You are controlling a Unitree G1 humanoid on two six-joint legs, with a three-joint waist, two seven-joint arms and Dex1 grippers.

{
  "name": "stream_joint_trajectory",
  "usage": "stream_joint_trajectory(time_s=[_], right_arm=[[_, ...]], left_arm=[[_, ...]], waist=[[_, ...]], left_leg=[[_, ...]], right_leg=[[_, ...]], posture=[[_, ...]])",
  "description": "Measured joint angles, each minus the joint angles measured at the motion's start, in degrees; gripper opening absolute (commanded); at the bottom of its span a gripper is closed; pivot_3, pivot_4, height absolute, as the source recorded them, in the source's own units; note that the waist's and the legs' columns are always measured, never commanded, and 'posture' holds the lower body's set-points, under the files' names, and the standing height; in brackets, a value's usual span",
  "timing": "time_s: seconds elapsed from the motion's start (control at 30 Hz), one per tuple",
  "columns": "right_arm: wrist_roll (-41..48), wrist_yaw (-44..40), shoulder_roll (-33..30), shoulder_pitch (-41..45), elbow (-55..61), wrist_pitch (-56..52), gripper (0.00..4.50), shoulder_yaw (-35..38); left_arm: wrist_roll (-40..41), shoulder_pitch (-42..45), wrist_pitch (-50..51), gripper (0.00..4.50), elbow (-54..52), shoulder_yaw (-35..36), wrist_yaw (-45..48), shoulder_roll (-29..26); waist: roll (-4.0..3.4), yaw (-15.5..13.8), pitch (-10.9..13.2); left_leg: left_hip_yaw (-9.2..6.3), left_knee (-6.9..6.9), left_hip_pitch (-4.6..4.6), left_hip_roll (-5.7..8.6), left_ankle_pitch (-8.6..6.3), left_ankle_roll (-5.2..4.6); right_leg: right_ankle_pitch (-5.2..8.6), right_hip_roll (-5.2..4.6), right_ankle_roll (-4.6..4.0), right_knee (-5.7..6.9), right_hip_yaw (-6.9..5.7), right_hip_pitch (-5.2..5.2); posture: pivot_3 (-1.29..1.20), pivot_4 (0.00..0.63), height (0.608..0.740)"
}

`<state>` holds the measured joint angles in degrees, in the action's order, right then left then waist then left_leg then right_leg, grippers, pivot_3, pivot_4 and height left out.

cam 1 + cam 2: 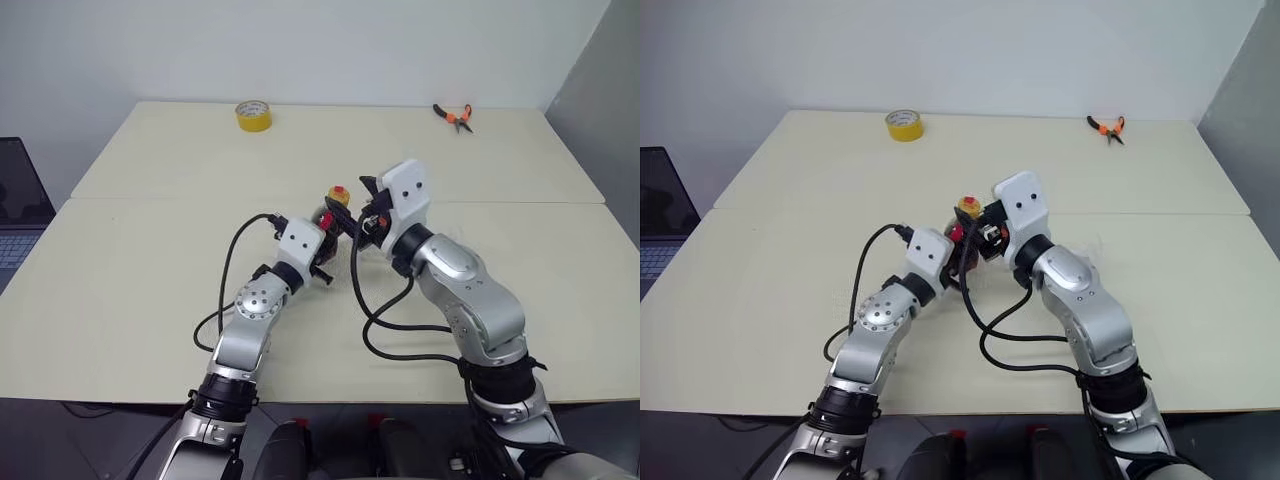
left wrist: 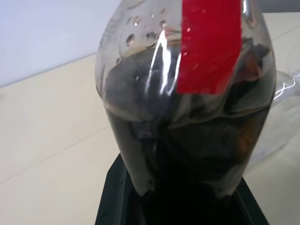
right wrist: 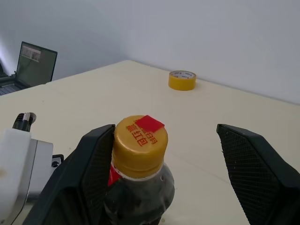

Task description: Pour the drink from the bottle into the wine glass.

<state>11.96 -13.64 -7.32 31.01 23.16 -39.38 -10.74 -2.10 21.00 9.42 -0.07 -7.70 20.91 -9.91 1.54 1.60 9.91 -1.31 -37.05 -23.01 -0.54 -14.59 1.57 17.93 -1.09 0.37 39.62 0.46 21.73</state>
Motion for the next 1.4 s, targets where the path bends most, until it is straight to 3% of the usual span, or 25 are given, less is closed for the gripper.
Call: stream_joint_trajectory(time_s=[0.2,0.33,0.5,0.63,0.9,1.4], right_arm=[[2.2,-0.5,-1.9,-3.4,4.1,-2.0,3.68,1.6],[2.6,0.2,-5.2,-5.9,5.4,-4.2,3.68,7.3],[3.8,-0.5,-6.3,-8.0,7.4,-6.6,3.68,7.4],[7.3,-3.1,-5.8,-6.7,10.6,-9.0,3.68,5.3],[4.6,-0.3,-0.6,0.8,5.7,-6.7,3.68,0.6],[0.3,0.9,-0.7,1.1,0.7,-2.1,3.68,-0.4]], left_arm=[[0.0,0.0,0.0,0.66,0.2,-0.9,0.0,0.0],[0.0,0.0,0.0,0.65,0.2,0.3,-0.2,-0.5],[0.0,0.0,0.0,0.65,0.2,0.3,-0.1,-0.4],[0.0,0.0,0.0,0.65,0.2,0.3,-0.1,-0.5],[0.0,0.1,-0.1,0.65,0.3,0.2,-0.1,-0.4],[0.0,0.6,-0.2,0.65,0.6,0.0,0.0,-0.3]], waist=[[0.00,0.0,0.0],[0.00,0.0,0.0],[0.00,0.1,0.0],[0.00,0.2,0.0],[0.00,0.0,0.0],[0.00,0.0,0.0]], left_leg=[[-0.02,0.01,0.00,-0.01,0.00,0.00],[-0.02,0.03,0.03,0.00,0.00,-0.01],[0.03,0.02,0.01,-0.01,0.00,0.00],[0.00,0.02,0.03,-0.02,-0.01,-0.01],[0.00,0.00,0.01,0.01,0.00,0.00],[0.00,0.01,0.01,0.00,0.00,0.00]], right_leg=[[0.00,0.00,0.00,0.00,-0.02,-0.01],[0.00,0.02,0.00,0.01,-0.02,-0.01],[0.00,0.03,0.00,0.00,0.04,0.00],[0.00,0.04,0.00,0.01,0.02,0.00],[0.00,0.01,0.00,-0.02,0.01,-0.01],[0.00,0.01,0.00,0.00,0.01,0.00]], posture=[[0.00,0.150,0.740],[0.00,0.150,0.740],[0.00,0.150,0.740],[0.00,0.150,0.740],[0.00,0.150,0.740],[0.00,0.150,0.740]])
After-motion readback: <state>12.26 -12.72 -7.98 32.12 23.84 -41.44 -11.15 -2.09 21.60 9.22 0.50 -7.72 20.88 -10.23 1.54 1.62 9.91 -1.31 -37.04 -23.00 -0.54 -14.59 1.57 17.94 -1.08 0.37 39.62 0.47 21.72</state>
